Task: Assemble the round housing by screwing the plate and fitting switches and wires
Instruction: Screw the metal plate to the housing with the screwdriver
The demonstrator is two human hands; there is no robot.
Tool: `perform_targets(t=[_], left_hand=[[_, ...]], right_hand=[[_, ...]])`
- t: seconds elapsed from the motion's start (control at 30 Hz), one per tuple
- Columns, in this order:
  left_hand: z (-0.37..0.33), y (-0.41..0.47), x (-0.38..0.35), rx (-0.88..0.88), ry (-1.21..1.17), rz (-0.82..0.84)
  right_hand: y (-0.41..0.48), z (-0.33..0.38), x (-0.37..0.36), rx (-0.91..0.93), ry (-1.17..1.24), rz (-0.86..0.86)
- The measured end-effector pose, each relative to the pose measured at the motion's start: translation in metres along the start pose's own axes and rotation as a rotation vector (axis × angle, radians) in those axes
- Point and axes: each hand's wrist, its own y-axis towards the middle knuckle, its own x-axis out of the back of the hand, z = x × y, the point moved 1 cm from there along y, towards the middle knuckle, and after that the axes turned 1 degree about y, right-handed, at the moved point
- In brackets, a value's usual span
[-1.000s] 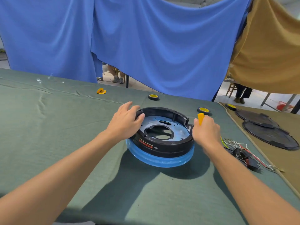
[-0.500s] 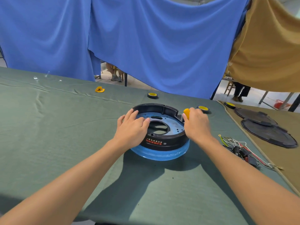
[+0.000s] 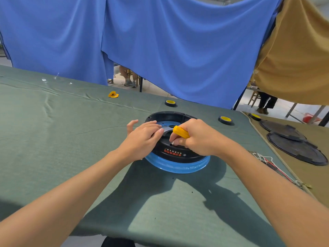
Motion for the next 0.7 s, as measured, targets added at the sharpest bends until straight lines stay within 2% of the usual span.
perform_targets(t=[0.37,0.57,0.7], left_hand=[[0.003,-0.001,-0.007,-0.026,-0.002,-0.02],[0.003,0.0,-0.006,-0.04,0.003,-0.023],[0.001,-0.002,-0.005,-0.049,0.007,-0.022]], right_hand=[[0.013,0.008,-0.001,-0.01,-0.172,0.08],[0.016,0.006,0.0,-0.087,-0.068,0.092],[0.013,-0.004,0.002,-0.184,0.046,0.001]])
